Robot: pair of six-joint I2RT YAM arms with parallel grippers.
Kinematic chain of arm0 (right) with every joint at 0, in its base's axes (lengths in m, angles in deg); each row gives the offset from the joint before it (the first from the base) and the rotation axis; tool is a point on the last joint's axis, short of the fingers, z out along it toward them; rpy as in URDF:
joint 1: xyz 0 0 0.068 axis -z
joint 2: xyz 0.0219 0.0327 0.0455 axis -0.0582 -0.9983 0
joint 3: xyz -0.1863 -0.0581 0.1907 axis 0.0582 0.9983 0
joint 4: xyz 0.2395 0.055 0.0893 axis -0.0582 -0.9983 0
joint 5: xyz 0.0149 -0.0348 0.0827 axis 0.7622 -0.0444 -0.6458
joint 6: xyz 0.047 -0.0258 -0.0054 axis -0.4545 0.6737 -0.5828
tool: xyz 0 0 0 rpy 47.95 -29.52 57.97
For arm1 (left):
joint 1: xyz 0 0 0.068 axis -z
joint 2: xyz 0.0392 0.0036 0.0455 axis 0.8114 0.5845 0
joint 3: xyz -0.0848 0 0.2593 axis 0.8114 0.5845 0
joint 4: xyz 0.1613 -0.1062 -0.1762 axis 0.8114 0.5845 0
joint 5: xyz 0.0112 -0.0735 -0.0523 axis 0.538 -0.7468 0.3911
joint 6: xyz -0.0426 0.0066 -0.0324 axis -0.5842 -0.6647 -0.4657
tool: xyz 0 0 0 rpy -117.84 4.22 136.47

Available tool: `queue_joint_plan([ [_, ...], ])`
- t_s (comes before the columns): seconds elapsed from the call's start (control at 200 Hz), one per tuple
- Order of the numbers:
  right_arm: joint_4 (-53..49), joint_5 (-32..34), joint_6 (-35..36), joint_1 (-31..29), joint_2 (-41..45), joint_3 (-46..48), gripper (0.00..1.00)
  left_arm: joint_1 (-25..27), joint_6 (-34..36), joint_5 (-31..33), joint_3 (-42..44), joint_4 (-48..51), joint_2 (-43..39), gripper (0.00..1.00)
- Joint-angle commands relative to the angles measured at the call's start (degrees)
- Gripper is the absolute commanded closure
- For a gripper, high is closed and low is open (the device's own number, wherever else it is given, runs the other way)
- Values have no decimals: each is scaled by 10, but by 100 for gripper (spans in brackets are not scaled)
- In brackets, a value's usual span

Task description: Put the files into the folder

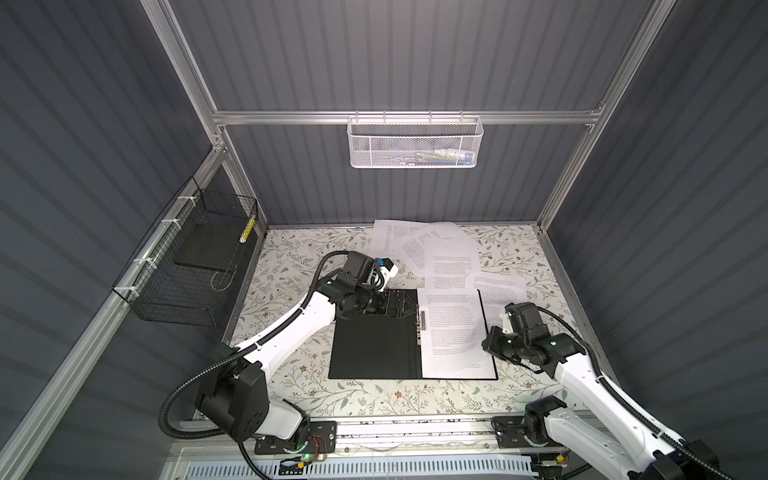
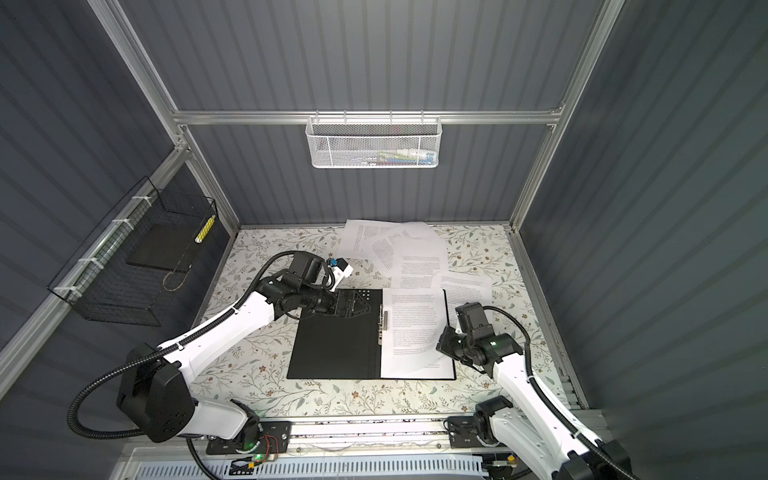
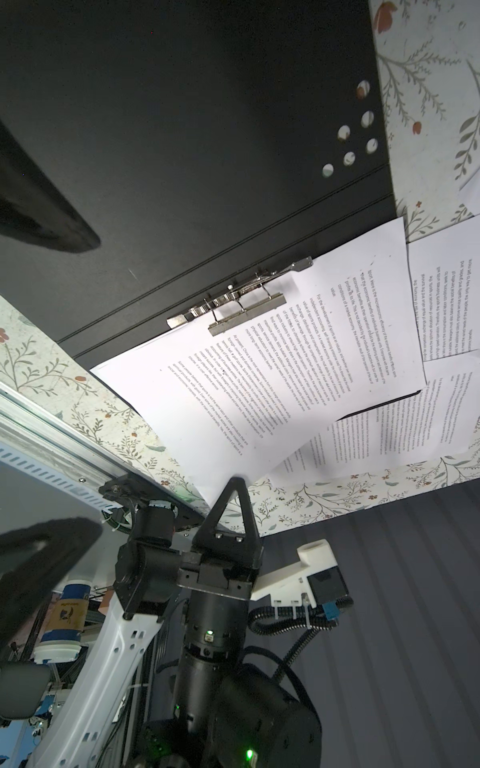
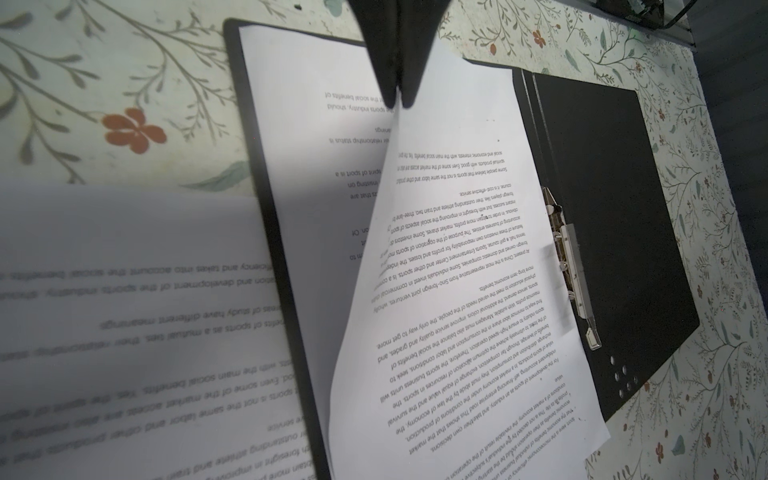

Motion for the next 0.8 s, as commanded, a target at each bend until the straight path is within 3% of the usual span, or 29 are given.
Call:
queue_joint_plan([
  [0.0, -17, 2, -2, -3, 15, 10, 100, -4, -5, -13, 5, -1, 7, 0],
  [0.795, -20, 8, -10, -11, 29, 25, 100, -4, -6, -15, 6, -2, 5, 0],
])
